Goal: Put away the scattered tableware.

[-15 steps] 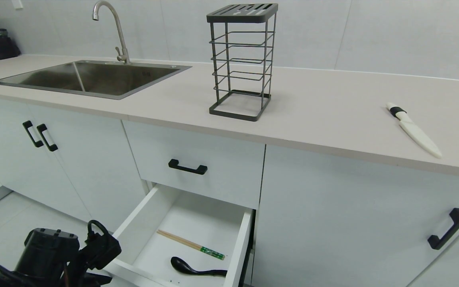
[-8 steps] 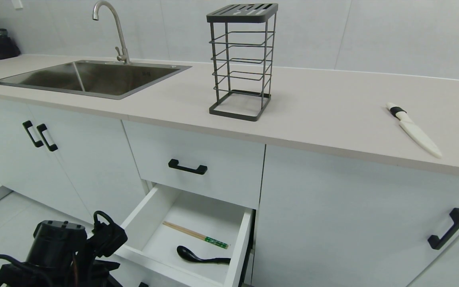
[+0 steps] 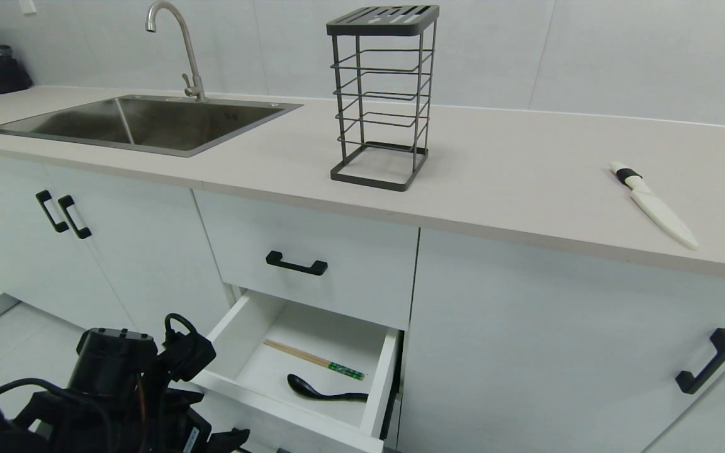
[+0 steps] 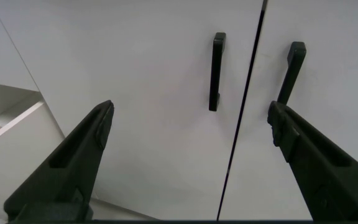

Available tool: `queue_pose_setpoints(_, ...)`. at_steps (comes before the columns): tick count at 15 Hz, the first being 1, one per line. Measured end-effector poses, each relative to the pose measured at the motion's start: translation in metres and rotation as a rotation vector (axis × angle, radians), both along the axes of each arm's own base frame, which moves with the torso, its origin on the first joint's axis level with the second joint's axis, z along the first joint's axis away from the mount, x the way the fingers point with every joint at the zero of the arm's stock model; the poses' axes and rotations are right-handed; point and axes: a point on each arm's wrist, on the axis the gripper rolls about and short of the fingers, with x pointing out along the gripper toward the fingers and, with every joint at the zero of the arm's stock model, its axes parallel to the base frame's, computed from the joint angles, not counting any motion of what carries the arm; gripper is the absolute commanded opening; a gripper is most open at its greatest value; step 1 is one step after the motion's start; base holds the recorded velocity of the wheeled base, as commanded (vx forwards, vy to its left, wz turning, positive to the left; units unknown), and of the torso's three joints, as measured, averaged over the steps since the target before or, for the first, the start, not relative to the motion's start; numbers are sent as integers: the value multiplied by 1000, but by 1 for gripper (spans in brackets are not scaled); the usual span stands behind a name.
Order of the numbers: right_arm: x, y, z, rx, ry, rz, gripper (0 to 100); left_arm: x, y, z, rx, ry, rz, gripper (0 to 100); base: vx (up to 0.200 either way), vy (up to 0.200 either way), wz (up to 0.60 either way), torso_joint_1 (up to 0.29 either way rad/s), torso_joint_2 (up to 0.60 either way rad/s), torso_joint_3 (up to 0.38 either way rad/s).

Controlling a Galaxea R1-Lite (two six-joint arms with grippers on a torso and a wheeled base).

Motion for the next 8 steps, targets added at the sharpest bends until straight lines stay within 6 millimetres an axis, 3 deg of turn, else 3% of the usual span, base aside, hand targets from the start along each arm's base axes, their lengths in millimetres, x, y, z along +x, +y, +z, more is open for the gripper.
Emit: queue_pose_setpoints(8,0,0,0,0,0,0,100,40,-10,-9,-51,-77,30,100,0,0,0,0,0,0)
